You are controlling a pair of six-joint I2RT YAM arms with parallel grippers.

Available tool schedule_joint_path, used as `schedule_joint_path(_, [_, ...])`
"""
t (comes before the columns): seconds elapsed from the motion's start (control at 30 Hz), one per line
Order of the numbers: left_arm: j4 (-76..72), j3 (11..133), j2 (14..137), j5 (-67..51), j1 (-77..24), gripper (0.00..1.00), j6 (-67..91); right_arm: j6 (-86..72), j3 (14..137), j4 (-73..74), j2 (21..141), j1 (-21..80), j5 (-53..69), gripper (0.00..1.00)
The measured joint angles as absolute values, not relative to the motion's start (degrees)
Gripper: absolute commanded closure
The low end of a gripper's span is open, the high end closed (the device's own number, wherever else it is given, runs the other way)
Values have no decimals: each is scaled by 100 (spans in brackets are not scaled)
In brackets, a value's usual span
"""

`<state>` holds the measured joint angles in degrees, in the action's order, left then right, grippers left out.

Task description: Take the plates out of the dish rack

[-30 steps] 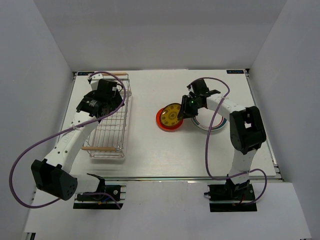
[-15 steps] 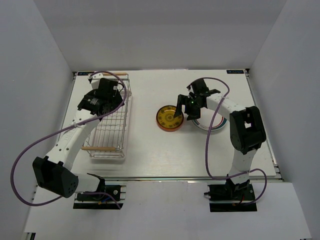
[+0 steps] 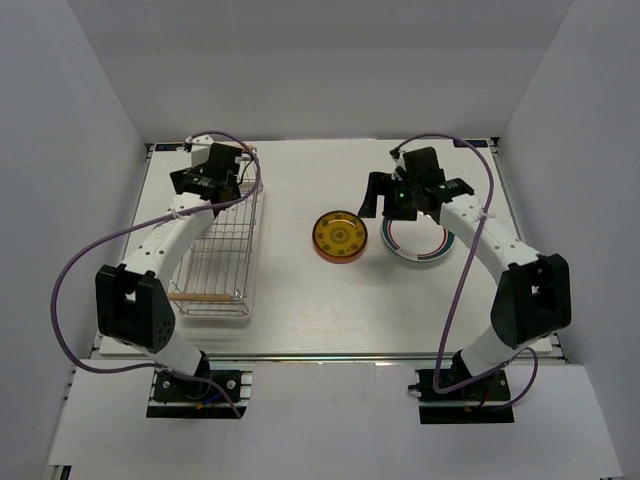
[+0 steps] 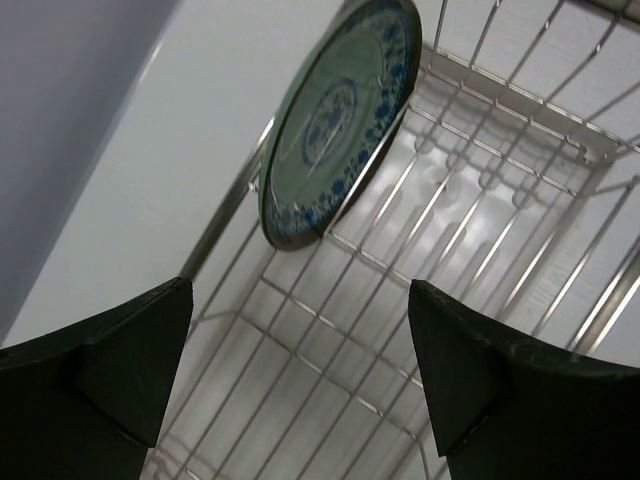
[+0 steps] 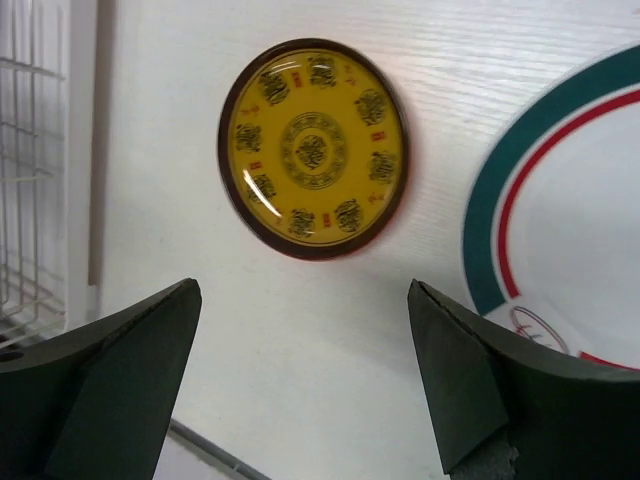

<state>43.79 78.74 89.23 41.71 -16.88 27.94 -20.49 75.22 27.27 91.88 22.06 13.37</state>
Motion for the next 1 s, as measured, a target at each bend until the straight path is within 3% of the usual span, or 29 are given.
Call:
schedule_joint_path(0.43, [3330, 8449, 10038, 4331, -989, 17, 1461, -2067, 6840, 3092, 8770, 1981, 180, 11])
schedule_joint_path(0.8, [3129, 8729, 10328, 3802, -624, 58, 1269, -2209, 6757, 3157, 8562, 1833, -139, 11])
schedule_joint_path(1.0, [2989, 8702, 10324, 3369, -534, 66, 1205, -2248, 6711, 3151, 8466, 1739, -156, 11])
